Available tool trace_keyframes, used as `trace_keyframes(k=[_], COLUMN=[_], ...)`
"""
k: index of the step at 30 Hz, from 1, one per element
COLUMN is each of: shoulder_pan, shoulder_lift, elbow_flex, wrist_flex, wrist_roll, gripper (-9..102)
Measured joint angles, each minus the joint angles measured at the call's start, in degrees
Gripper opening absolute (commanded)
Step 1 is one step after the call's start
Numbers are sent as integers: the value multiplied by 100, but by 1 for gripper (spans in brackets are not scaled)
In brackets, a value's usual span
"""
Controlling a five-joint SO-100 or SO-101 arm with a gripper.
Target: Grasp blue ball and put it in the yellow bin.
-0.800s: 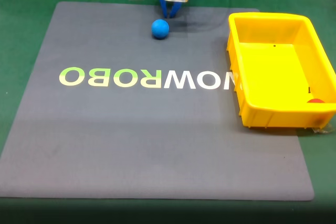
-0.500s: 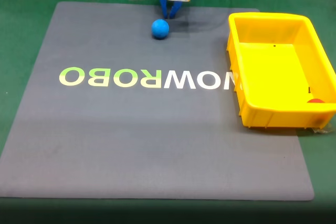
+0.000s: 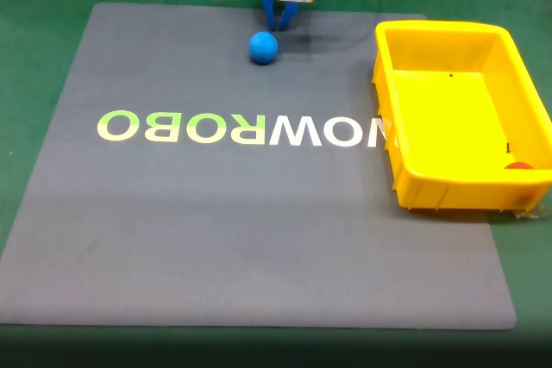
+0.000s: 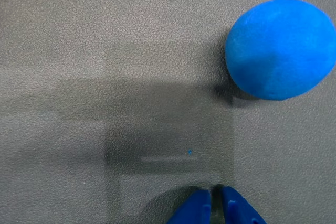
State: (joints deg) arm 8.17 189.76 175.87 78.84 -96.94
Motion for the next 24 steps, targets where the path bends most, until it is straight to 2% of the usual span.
trace_keyframes(k=[4, 7, 15, 24], shoulder_pan=[88, 325, 1028, 1441], shoulder_lift=[0, 0, -88, -861], elbow_flex=[-79, -193, -527, -694], wrist_flex=[-26, -26, -132, -782], wrist_roll=[-202, -483, -1274, -1512], gripper=[22, 30, 32, 32])
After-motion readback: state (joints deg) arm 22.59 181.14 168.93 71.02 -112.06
